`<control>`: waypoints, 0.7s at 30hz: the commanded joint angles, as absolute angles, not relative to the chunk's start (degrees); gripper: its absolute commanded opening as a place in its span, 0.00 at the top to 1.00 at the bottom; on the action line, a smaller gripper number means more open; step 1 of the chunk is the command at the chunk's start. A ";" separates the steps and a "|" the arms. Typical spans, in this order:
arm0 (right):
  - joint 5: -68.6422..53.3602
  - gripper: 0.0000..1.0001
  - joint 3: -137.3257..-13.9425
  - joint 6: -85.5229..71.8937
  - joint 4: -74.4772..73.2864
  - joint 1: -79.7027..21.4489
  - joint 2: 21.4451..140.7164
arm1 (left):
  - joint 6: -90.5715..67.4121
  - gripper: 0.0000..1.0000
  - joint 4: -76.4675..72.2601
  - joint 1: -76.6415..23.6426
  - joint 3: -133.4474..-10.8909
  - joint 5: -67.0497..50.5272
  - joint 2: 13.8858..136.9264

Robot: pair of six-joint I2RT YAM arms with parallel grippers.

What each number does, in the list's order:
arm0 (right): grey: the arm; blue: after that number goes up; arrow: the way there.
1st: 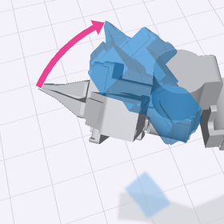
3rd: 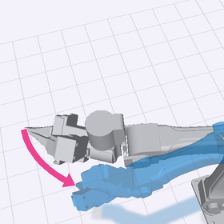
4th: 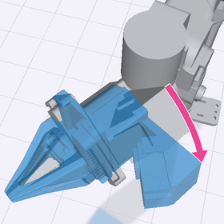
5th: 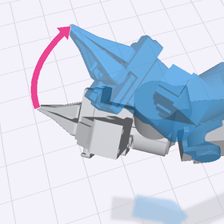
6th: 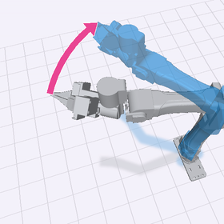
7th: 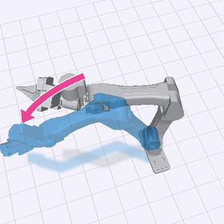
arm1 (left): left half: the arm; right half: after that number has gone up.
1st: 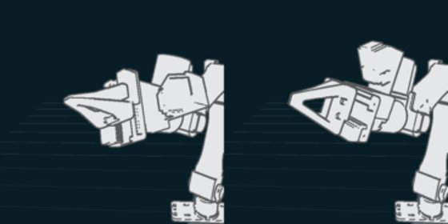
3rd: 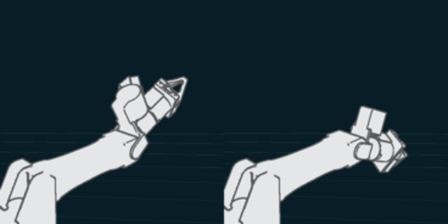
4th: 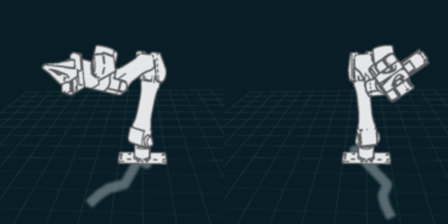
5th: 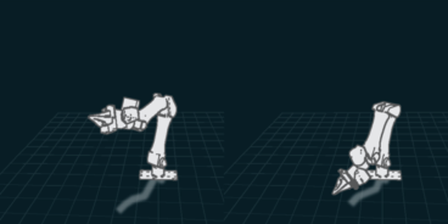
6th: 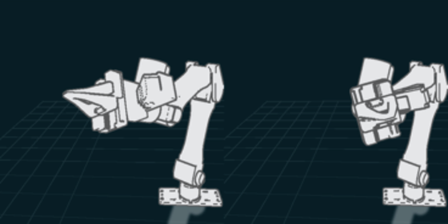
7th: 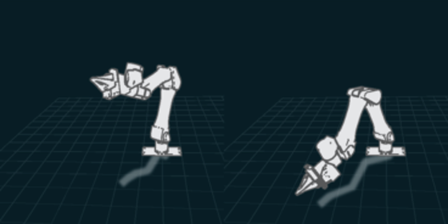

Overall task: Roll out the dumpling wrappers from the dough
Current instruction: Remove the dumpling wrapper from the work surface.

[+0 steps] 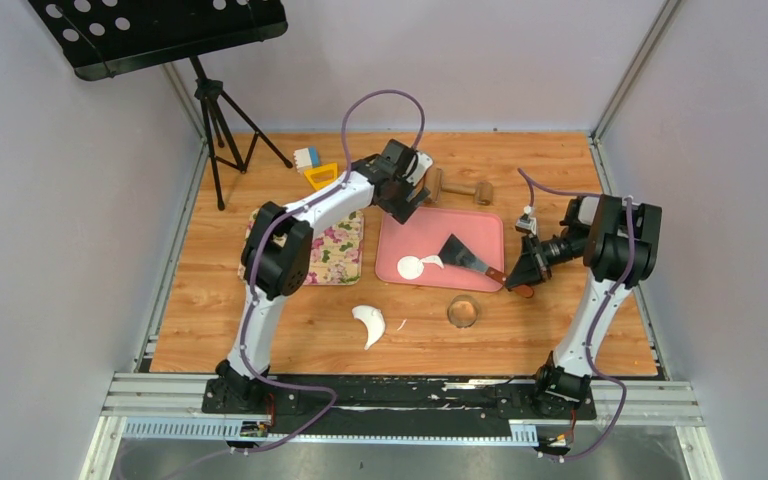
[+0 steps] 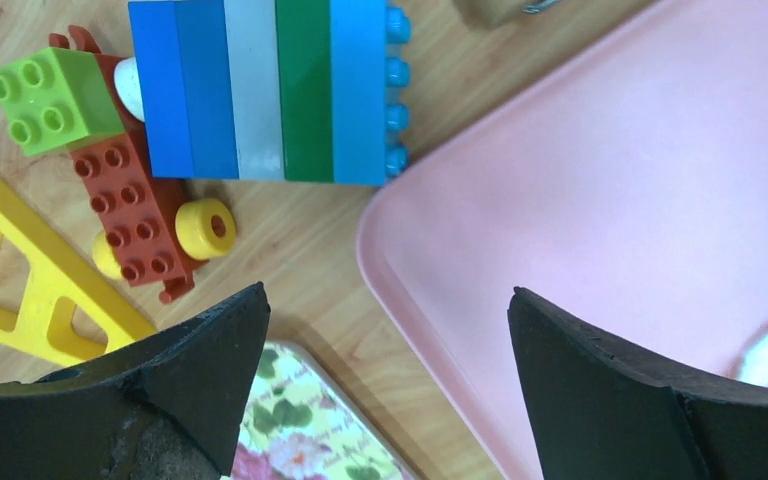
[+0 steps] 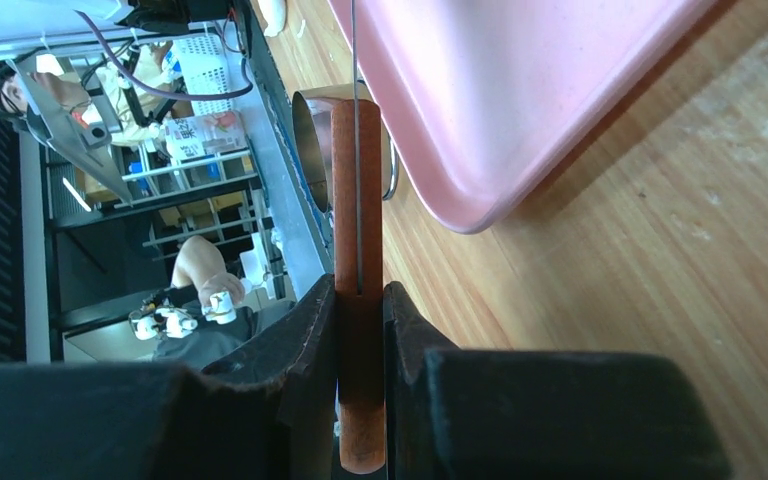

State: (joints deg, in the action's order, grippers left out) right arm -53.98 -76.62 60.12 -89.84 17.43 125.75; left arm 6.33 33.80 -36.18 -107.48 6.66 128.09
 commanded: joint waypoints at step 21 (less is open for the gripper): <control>-61.04 1.00 -76.81 69.85 -92.10 14.67 128.76 | 10.82 0.04 31.04 -39.99 -93.85 5.48 108.92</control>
State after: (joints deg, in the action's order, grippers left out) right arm -57.52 -76.55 66.32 -89.86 14.68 129.21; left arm 9.02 33.23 -40.16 -95.35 4.51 114.37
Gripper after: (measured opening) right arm 0.176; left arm 0.964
